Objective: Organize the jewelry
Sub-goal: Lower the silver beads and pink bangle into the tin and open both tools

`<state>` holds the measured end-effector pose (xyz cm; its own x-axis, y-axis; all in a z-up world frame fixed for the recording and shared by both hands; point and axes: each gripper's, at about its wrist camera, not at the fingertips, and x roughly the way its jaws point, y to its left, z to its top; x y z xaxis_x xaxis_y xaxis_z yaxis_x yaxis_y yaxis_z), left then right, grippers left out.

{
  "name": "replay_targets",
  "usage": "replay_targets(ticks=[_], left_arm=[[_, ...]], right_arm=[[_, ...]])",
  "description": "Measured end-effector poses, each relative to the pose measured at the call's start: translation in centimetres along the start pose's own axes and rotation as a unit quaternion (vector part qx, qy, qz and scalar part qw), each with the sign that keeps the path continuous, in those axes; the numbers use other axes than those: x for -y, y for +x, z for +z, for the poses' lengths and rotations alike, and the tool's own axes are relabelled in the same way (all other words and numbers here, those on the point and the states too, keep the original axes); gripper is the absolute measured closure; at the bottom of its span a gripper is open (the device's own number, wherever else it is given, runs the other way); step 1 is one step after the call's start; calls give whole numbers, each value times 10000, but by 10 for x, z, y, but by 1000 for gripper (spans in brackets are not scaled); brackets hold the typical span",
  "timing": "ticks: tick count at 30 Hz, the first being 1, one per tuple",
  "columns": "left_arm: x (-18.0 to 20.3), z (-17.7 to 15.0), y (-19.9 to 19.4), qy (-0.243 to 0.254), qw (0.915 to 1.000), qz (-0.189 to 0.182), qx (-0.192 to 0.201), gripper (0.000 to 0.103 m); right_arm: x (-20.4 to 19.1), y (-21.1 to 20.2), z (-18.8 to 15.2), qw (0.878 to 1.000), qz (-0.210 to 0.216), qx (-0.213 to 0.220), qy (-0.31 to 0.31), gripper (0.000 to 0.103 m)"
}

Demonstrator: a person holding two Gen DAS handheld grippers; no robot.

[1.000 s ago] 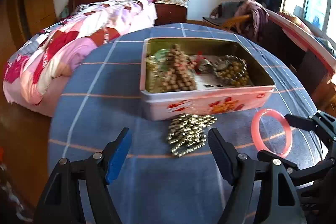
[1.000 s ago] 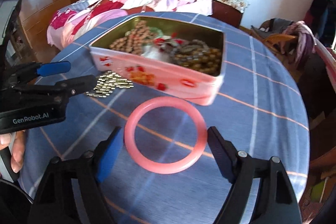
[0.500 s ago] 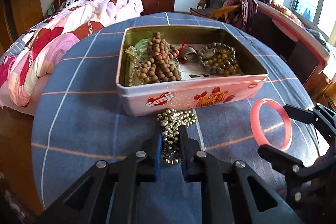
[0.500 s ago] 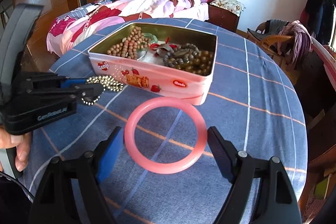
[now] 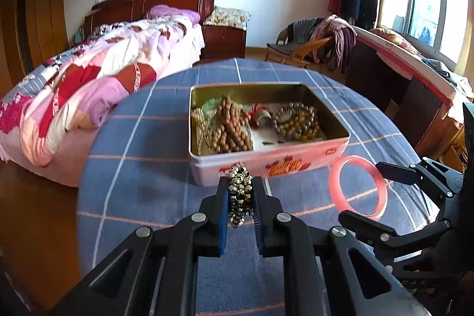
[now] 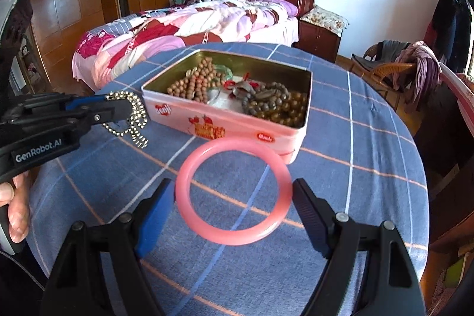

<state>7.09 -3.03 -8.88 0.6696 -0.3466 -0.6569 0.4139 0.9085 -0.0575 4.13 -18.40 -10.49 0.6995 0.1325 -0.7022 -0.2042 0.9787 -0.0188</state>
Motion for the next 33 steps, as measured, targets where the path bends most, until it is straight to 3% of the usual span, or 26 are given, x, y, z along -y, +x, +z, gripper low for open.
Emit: replay_targets(ticks=[33], left_arm=[[1,59,-7,381,9965,321,678,89]], right_arm=[[7,-13,60,9951,-212,958,-150,20]])
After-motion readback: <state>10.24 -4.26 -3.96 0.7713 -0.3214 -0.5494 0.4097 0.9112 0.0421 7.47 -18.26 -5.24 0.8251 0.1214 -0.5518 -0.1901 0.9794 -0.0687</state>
